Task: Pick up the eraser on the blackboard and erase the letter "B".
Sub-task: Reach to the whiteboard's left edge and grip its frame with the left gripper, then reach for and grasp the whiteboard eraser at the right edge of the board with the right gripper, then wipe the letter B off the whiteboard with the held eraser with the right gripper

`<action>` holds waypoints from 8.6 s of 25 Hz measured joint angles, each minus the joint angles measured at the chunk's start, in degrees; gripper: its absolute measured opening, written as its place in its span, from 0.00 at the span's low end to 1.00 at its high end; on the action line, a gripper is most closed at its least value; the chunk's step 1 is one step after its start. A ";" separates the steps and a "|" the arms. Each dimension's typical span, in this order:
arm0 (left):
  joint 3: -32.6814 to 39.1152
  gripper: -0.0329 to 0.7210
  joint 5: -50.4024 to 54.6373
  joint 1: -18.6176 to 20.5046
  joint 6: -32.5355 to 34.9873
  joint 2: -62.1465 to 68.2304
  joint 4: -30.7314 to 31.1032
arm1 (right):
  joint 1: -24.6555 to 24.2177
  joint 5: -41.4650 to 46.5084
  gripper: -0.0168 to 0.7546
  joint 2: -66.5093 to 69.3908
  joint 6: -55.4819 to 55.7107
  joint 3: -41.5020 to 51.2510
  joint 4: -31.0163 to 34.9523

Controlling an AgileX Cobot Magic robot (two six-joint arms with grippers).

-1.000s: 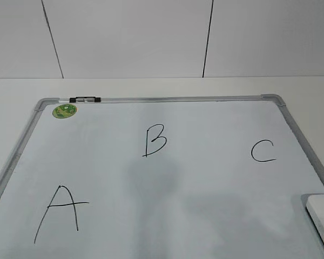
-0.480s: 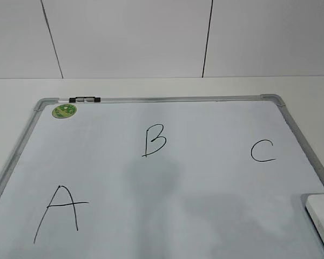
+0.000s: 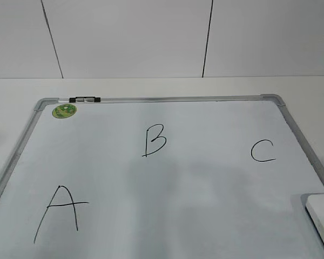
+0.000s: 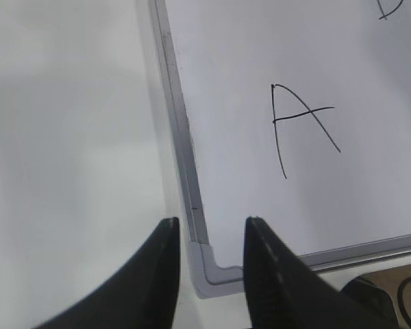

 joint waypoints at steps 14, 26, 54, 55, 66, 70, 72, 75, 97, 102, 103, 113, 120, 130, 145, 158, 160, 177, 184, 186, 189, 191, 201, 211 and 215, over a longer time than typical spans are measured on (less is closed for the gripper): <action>-16.32 0.36 -1.68 0.00 -0.61 41.33 2.46 | 0.00 3.60 0.76 22.94 0.62 -9.35 0.35; -29.28 0.36 -3.64 0.00 -0.64 65.36 2.50 | 0.00 3.60 0.76 27.54 0.62 -9.47 0.35; -34.35 0.36 -8.30 0.00 -0.64 82.13 2.50 | 0.00 3.60 0.76 27.54 0.62 -9.47 0.35; -34.35 0.36 -8.43 0.00 -0.64 82.13 2.50 | 0.00 3.60 0.76 27.54 0.62 -9.47 0.35; -34.47 0.30 -8.75 0.00 -0.17 82.34 2.27 | 0.00 3.60 0.76 27.54 0.62 -9.47 0.35; -34.47 0.16 -8.75 0.00 0.17 82.34 2.03 | 0.00 3.60 0.76 27.54 0.62 -9.47 0.35; -34.47 0.10 -8.75 0.00 0.17 82.34 2.03 | 0.00 3.47 0.76 27.54 0.62 -9.47 0.35; -34.49 0.07 -8.75 0.00 -0.39 82.34 1.50 | 0.00 3.09 0.76 27.54 0.62 -9.47 0.35; -34.49 0.07 -8.54 0.00 -0.44 82.34 1.50 | 0.00 -0.82 0.87 42.12 2.98 -9.47 -0.68; -34.49 0.07 -8.42 0.00 -0.44 82.34 1.50 | 0.00 -3.84 0.87 47.03 1.14 -9.59 -0.46; -34.49 0.07 -8.42 0.00 -0.44 82.34 1.50 | 0.00 -4.24 0.87 47.86 0.99 -9.70 -0.46; -34.59 0.07 -8.32 0.00 -0.44 82.34 1.50 | 0.00 -6.13 0.87 53.98 -0.30 -9.91 -0.02; -34.59 0.07 -8.32 0.00 -0.44 82.34 1.50 | 3.15 -8.14 0.87 56.30 -0.74 -9.91 1.58; -34.59 0.07 -8.30 0.00 -0.44 82.34 1.50 | 5.93 -10.73 0.87 59.41 2.03 -11.05 -2.65; -34.59 0.07 -8.20 0.00 -0.44 82.34 1.50 | 5.93 -10.85 0.87 60.36 2.25 -11.67 -1.98; -34.59 0.07 -8.20 0.00 -0.44 82.34 1.50 | 6.03 -10.46 0.87 66.26 2.28 -12.19 -1.62; -34.61 0.07 -8.20 0.00 -0.44 82.34 1.50 | 6.03 -10.22 0.87 66.82 2.28 -12.19 -1.62; -34.61 0.07 -8.20 0.00 -0.44 82.34 1.50 | 6.03 -10.00 0.79 66.94 2.38 -12.19 -1.73; -34.61 0.07 -8.20 0.00 -0.44 82.34 1.50 | 6.03 -10.00 0.77 66.94 2.38 -12.19 -1.81; -34.61 0.07 -8.20 0.00 -0.44 82.34 1.50 | 6.03 -10.14 0.77 66.94 2.38 -12.19 -1.81; -34.61 0.07 -8.20 0.00 -0.44 82.34 1.50 | 6.03 -10.14 0.77 66.94 2.38 -12.19 -1.81; -34.61 0.07 -8.20 0.00 -0.44 82.34 1.50 | 6.03 -9.22 0.77 67.07 2.38 -12.97 -1.81; -34.61 0.07 -8.08 0.00 -0.44 82.34 1.50 | 6.03 0.91 0.76 67.29 2.38 -25.53 -2.44; -34.61 0.07 -8.06 0.00 -0.44 82.34 1.50 | 11.29 2.02 0.76 72.16 5.07 -40.38 -3.01; -34.71 0.07 -7.81 0.00 -0.44 82.34 1.50 | 16.70 2.26 0.76 77.77 5.78 -48.39 -3.13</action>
